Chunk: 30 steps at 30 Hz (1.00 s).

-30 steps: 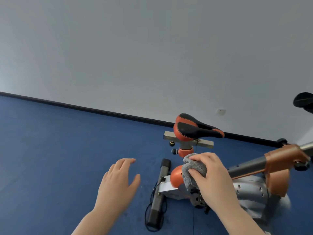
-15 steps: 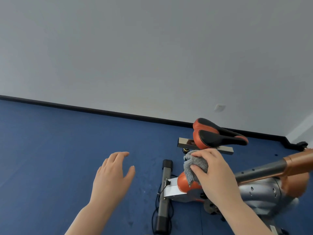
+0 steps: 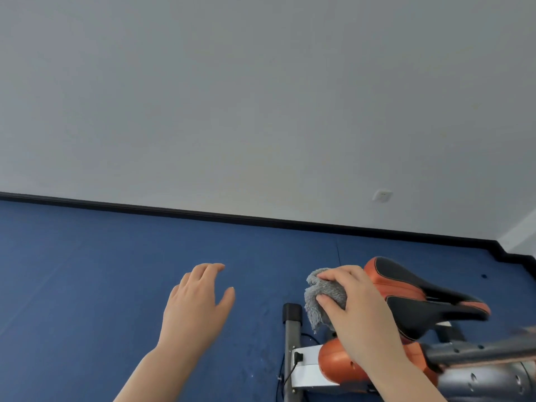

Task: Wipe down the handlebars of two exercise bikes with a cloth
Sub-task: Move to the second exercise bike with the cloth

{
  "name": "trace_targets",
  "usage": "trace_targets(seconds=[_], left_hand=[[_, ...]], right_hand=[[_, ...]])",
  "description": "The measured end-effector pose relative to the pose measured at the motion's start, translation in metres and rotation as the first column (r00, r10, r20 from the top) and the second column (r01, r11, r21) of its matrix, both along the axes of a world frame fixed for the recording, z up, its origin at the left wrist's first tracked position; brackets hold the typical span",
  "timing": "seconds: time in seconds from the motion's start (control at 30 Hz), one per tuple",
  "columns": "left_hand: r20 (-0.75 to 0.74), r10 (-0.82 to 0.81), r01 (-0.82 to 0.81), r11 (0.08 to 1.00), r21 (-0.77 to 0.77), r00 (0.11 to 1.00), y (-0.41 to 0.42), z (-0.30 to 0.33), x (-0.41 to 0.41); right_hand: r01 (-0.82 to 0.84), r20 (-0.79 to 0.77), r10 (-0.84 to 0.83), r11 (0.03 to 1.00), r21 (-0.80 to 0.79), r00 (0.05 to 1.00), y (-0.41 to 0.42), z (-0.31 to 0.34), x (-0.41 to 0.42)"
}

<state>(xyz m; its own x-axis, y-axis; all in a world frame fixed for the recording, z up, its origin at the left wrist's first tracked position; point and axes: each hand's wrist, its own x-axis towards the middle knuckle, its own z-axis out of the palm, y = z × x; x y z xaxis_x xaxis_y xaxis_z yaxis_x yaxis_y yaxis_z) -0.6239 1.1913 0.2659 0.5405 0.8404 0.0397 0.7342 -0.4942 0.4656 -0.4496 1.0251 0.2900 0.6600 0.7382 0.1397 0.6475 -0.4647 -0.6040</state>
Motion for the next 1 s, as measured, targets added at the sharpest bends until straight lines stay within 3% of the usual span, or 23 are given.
trace_targets(seconds=[0.23,0.5,0.77,1.0], left_hand=[[-0.052,-0.190,0.191,0.981,0.013,0.980,0.125,-0.007,0.080],[-0.093,-0.422,0.427,0.904,0.036,0.902,0.264,0.005,0.191],[-0.072,-0.697,0.700,0.713,0.038,0.714,0.283,0.006,0.349],[-0.044,-0.822,0.823,0.566,0.049,0.567,0.271,0.009,0.486]], right_hand=[[0.184,-0.031,-0.184,0.983,0.001,0.982,0.106,-0.009,0.052],[0.438,-0.046,-0.437,0.898,0.039,0.898,0.197,0.007,0.117],[0.696,-0.026,-0.695,0.718,0.028,0.718,0.205,0.014,0.205],[0.782,-0.037,-0.781,0.622,0.037,0.623,0.206,0.014,0.302]])
